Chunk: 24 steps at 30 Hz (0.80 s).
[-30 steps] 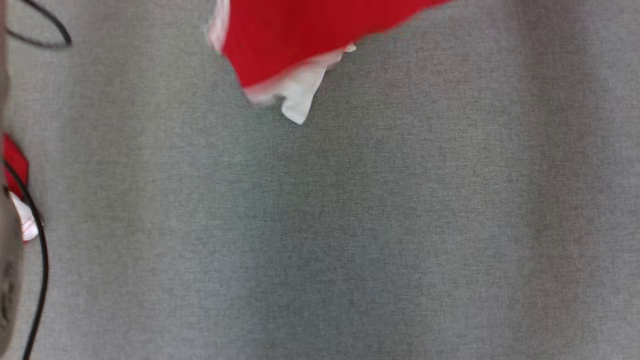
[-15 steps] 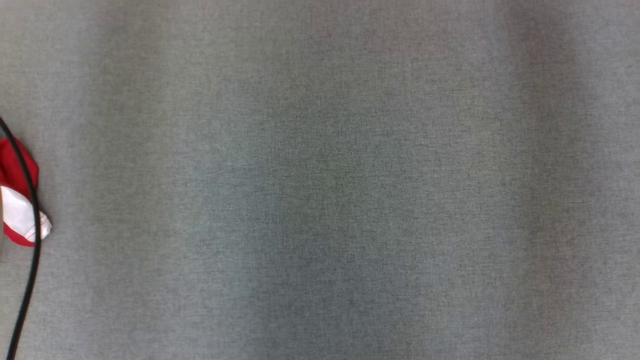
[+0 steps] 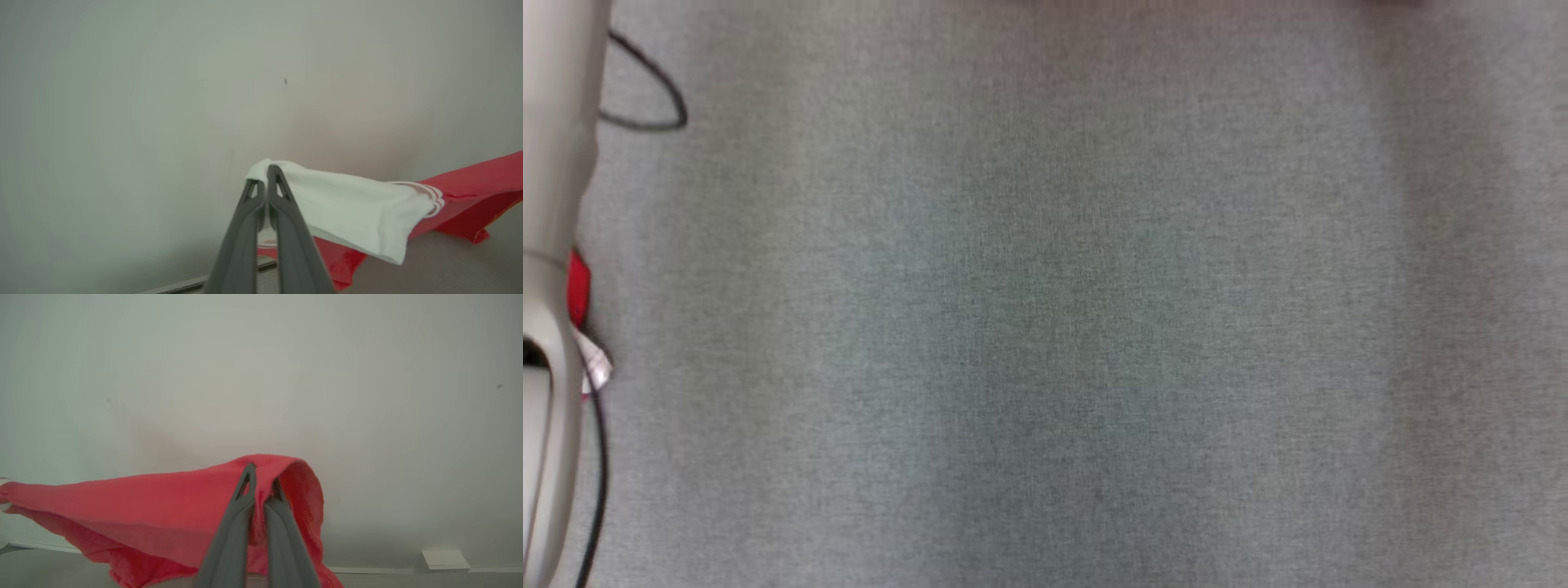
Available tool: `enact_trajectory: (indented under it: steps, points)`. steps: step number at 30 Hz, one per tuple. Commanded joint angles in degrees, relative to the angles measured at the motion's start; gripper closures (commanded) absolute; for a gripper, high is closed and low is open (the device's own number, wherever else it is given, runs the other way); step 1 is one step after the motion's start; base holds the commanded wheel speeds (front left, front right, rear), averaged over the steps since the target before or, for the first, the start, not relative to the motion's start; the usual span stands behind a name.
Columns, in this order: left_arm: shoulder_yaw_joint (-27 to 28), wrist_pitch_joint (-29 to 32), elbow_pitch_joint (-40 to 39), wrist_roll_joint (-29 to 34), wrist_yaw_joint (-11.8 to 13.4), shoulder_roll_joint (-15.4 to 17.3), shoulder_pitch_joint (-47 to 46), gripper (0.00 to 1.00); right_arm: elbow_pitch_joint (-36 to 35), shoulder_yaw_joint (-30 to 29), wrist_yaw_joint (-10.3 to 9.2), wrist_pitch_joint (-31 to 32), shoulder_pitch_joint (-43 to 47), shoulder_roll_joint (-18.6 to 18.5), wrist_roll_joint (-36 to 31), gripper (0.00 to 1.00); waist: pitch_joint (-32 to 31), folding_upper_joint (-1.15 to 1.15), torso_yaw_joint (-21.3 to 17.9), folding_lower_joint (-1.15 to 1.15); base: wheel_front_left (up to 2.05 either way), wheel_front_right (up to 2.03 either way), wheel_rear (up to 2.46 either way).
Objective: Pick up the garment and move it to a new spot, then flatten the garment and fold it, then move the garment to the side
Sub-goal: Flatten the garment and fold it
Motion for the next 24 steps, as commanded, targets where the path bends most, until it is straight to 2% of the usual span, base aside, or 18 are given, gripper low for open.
enact_trajectory:
  steps: [1, 5, 12, 18, 24]
  points:
    - [-0.68, 0.73, -0.74, -1.41, 0.13, 1.23, 1.78, 1.00, -0.91, 0.84, 0.02, 0.68, 1.95, -0.08, 0.94, 1.00, -1.57, 0.00, -0.28, -0.01, 0.00, 0.00, 0.00]
    - [-4.56, 5.66, -3.71, -5.86, 0.13, 4.57, 8.06, 1.00, -4.42, 4.52, 0.02, 3.86, 8.57, -0.73, 3.78, 1.00, -6.19, 0.00, -1.08, -0.01, 0.00, 0.00, 0.00]
    - [-12.65, 23.43, -11.80, -15.86, 0.12, 11.70, 20.46, 1.00, -11.24, 11.89, 0.02, 10.47, 21.54, -3.06, 8.19, 1.00, -15.48, 0.00, -2.25, -0.01, 0.00, 0.00, 0.00]
    - [-18.09, 36.77, -22.17, -23.52, 0.12, 18.26, 31.65, 1.00, -16.77, 16.77, 0.02, 16.13, 30.92, -6.13, 12.60, 1.00, -22.63, 0.00, -2.79, -0.01, 0.00, 0.00, 0.00]
    - [-21.35, 50.75, -35.19, -32.01, 0.62, 24.52, 43.35, 1.00, -23.41, 21.01, 0.03, 24.90, 39.27, -11.19, 17.89, 1.00, -27.99, 0.00, -2.66, -0.01, 0.00, 0.00, 0.00]
